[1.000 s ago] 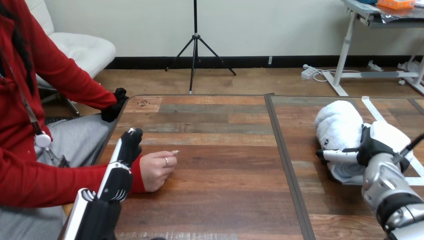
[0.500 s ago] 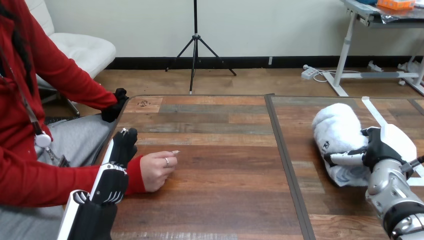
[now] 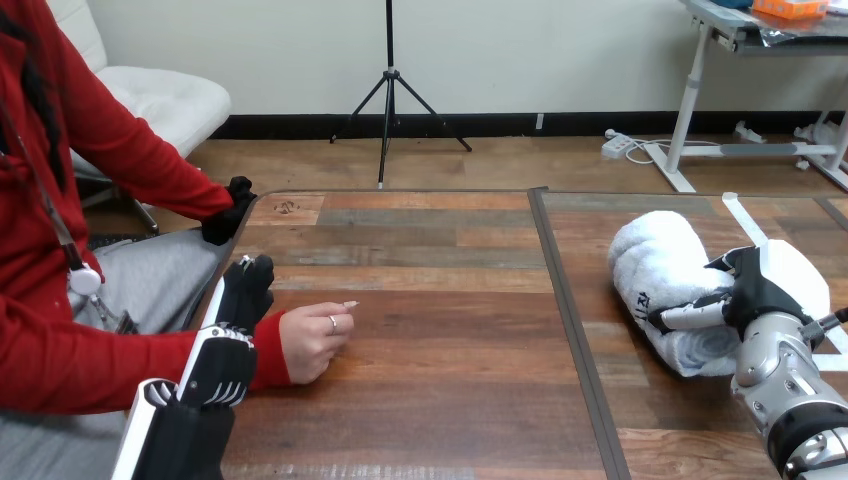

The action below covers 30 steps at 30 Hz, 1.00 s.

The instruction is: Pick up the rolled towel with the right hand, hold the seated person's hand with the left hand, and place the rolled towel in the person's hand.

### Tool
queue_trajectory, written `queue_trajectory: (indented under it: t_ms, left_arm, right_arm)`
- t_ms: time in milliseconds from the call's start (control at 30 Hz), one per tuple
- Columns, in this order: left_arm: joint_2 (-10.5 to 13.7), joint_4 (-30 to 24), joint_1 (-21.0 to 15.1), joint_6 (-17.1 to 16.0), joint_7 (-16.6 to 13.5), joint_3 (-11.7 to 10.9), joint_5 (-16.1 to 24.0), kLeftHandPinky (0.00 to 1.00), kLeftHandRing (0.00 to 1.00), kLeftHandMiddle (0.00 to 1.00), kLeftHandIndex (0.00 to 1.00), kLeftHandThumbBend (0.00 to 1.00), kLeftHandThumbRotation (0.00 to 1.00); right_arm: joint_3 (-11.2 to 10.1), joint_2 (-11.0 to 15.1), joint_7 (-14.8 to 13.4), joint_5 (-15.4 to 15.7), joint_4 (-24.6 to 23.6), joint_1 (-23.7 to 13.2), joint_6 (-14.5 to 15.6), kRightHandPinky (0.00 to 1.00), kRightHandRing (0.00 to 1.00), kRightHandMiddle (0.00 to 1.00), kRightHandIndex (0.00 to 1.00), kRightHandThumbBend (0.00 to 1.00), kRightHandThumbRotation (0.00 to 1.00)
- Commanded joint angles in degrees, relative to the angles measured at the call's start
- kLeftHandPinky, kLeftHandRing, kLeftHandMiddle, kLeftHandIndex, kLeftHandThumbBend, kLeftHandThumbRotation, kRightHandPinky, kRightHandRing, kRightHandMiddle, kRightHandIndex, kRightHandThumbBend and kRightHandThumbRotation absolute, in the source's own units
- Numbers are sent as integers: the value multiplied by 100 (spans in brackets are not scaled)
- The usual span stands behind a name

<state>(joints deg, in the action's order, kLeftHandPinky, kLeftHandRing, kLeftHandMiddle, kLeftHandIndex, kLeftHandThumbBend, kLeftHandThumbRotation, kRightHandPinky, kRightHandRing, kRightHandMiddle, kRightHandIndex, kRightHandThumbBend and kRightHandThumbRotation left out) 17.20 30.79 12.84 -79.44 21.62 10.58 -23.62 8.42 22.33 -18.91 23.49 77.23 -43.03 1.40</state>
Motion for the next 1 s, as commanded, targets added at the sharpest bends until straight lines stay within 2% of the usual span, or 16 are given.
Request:
queue_trajectory:
  t_ms: [0, 133, 233, 333, 467, 567, 800, 933, 967]
  left_arm:
    - [56, -125, -422, -37, 151, -17, -134, 100, 100, 100, 100, 100, 55]
    - [-16, -9, -501, -119, 212, -149, -65, 100, 100, 100, 100, 100, 56]
    - [-31, 54, -553, -155, 272, -158, -98, 99, 100, 100, 100, 100, 57]
    - [-44, 24, -560, -111, 308, -153, -130, 99, 100, 100, 100, 100, 57]
    - [-57, 62, -607, -130, 361, -156, -162, 99, 100, 100, 100, 100, 57]
    - [-63, 53, -623, -99, 393, -164, -181, 99, 100, 100, 100, 100, 57]
    - [-70, 14, -639, -24, 433, -193, -173, 99, 100, 100, 100, 100, 56]
    - [-74, 11, -642, 14, 452, -199, -189, 99, 100, 100, 100, 100, 56]
    - [-78, -3, -629, 35, 440, -217, -157, 99, 100, 100, 100, 100, 56]
  right_arm:
    - [-33, -404, 246, -84, 112, 312, -2, 30, 39, 44, 42, 70, 0]
    - [-119, -432, 238, -191, 97, 317, -70, 27, 35, 40, 37, 68, 0]
    - [-106, -444, 226, -201, 93, 310, -77, 25, 33, 38, 33, 68, 0]
    - [-228, -462, 261, -330, 67, 326, -205, 24, 32, 37, 31, 67, 0]
    - [-418, -476, 349, -561, 25, 370, -480, 23, 30, 35, 29, 67, 0]
    - [-494, -483, 363, -671, -6, 412, -717, 19, 25, 30, 25, 66, 0]
    - [-534, -482, 421, -776, -75, 497, -1203, 11, 16, 21, 19, 66, 0]
    - [-538, -481, 429, -810, -119, 543, -1466, 9, 13, 18, 18, 66, 0]
    - [-584, -485, 477, -868, -146, 573, -1614, 9, 13, 18, 18, 66, 0]
